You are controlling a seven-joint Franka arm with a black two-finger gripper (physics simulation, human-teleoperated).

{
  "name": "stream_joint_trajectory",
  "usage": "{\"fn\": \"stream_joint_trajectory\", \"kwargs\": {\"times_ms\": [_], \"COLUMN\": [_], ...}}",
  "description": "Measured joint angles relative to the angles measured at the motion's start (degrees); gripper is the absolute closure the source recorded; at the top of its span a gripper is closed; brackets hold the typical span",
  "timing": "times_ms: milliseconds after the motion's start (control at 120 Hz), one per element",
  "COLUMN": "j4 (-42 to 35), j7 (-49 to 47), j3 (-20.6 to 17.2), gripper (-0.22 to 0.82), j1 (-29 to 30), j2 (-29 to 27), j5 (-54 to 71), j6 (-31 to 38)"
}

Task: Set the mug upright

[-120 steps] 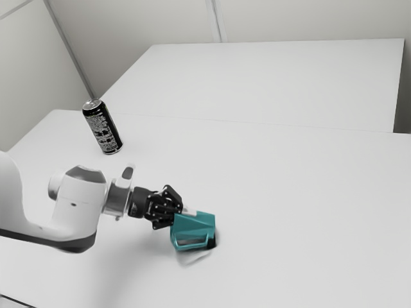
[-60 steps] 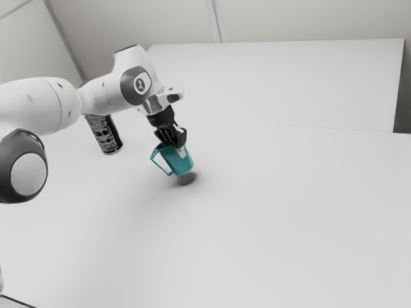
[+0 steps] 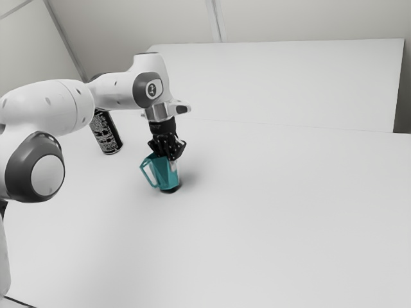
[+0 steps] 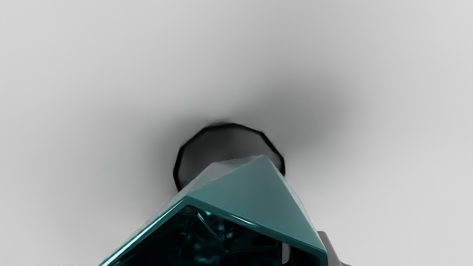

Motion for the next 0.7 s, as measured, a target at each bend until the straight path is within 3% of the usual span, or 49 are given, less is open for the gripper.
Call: {"fn": "stream_joint_trajectory", "kwargs": {"times_ms": [600, 633, 700], "j4": [-2.8, -2.9, -3.1], "j7": [-9.4, -9.8, -10.5], "j3": [-0.1, -0.1, -0.1], "gripper": [0.78, 0.76, 0.60], "j1": [-2.5, -2.5, -2.6], "j2": [-1.1, -1.0, -0.9], "j5": [6.5, 6.7, 6.8], "j6": [13.9, 14.2, 14.7]}}
